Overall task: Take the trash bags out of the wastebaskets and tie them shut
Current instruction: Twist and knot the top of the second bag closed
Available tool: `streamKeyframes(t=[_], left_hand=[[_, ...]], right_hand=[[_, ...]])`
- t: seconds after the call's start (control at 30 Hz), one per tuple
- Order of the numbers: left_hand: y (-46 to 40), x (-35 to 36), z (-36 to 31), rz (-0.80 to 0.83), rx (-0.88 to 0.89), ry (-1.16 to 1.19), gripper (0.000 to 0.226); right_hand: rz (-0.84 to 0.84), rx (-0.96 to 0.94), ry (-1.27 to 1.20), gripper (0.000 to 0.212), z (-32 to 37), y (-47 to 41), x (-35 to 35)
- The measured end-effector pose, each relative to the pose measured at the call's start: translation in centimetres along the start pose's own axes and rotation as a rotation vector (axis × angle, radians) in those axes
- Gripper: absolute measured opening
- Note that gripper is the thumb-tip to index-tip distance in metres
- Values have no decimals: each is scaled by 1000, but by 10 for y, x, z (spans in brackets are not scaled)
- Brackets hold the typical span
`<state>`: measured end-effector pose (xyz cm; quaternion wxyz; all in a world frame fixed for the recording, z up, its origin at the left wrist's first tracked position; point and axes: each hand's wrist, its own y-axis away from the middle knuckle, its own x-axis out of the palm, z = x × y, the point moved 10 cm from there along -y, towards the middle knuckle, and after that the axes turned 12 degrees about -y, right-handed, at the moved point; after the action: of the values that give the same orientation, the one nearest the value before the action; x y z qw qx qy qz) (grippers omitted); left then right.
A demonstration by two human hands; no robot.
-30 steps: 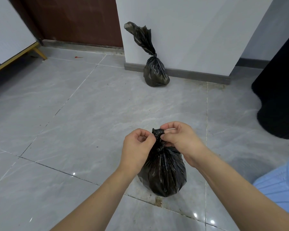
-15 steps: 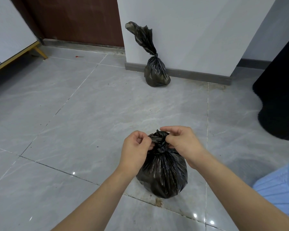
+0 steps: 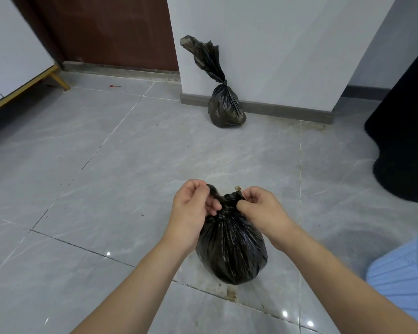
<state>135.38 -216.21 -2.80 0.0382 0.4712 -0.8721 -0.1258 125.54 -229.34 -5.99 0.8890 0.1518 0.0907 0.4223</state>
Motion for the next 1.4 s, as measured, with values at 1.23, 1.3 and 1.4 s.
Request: streamKeyframes(t=[1.23,1.3,1.4], left_hand=[[5,14,-30,349,-49,-89,24],[4,17,-26,376,-131,10,24],[1,17,-22,321,-170,-21,26]], right_hand=[[338,-263,385,19,-12,22,27],[331,-316,410,27,-12,24,28],[321,-376,445,19,-9,26,27]])
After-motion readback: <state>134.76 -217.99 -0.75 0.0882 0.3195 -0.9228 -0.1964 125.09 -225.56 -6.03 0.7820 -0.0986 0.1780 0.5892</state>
